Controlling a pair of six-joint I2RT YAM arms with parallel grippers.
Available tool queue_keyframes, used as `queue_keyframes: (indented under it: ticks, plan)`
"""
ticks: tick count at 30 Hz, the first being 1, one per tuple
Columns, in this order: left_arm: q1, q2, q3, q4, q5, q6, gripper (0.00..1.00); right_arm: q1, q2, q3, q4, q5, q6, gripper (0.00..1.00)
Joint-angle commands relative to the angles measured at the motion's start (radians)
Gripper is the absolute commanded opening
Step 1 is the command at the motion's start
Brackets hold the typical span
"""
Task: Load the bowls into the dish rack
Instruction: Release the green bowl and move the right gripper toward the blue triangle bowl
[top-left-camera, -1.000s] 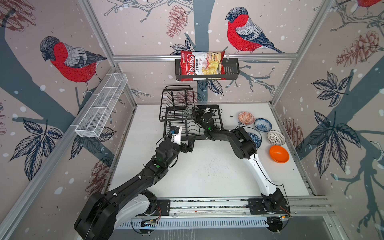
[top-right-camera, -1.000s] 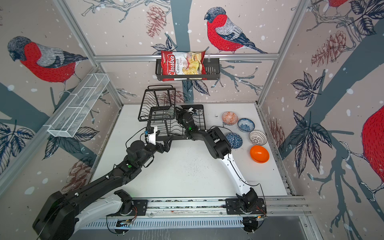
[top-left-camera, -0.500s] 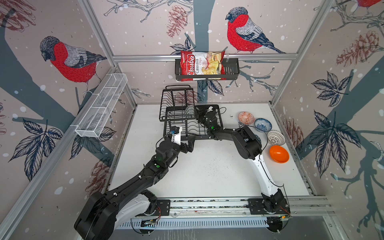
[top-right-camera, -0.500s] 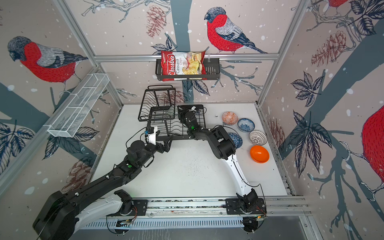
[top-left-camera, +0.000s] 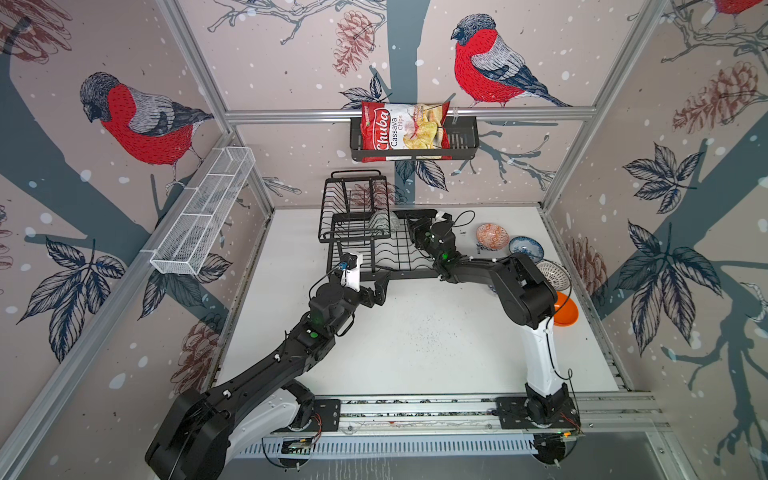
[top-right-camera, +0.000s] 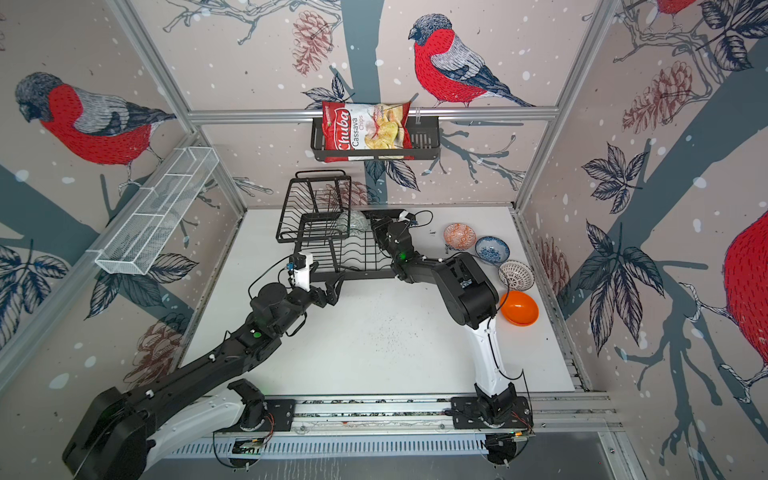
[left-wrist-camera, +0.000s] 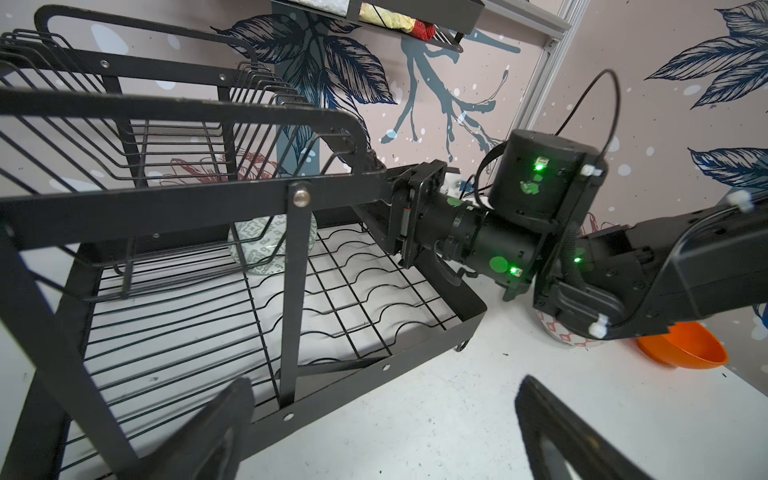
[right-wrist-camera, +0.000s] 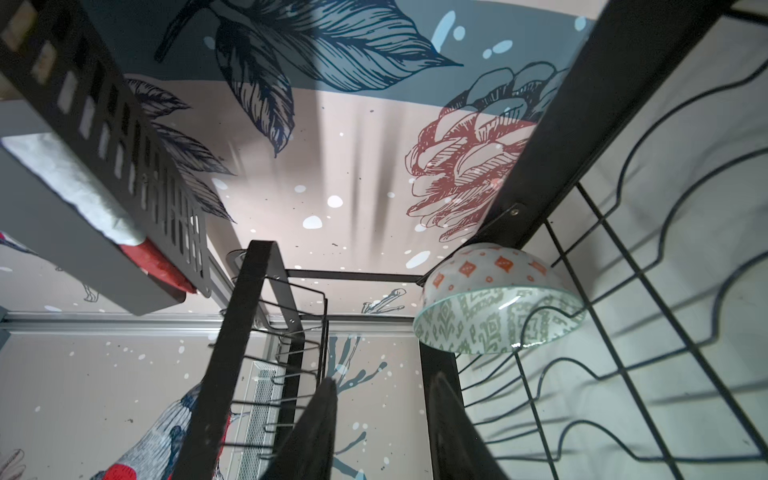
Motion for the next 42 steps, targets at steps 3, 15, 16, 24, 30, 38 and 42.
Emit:
queue_keyframes:
  ticks: [3, 15, 16, 24, 30, 38, 42]
  plan:
    - [0.002, -0.008, -0.004, 0.042, 0.026, 0.023, 0.98, -0.009, -0.113, -0.048, -0.144, -0.025, -0.166, 0.42]
    - [-0.13, -0.008, 0.071, 0.03, 0.001, 0.075, 0.98, -0.052, -0.343, -0.09, -0.517, -0.007, -0.459, 0.78]
    - [-0.142, 0.01, 0.087, 0.044, 0.011, 0.066, 0.98, -0.053, -0.368, -0.095, -0.551, 0.013, -0.485, 0.87]
    - [-0.221, 0.26, 0.305, 0.056, 0.021, 0.08, 0.98, -0.085, -0.586, -0.16, -0.804, 0.152, -0.639, 1.0]
    - [-0.226, 0.437, 0.421, 0.057, 0.064, 0.032, 0.98, -0.179, -0.79, -0.297, -0.949, 0.144, -0.677, 1.0]
    - [-0.251, 0.596, 0.466, 0.084, 0.149, 0.04, 0.98, -0.257, -1.034, -0.516, -1.029, 0.184, -0.694, 1.0]
    - [-0.272, 0.651, 0.496, 0.115, 0.182, 0.041, 0.98, -0.312, -1.133, -0.605, -1.072, 0.201, -0.683, 1.0]
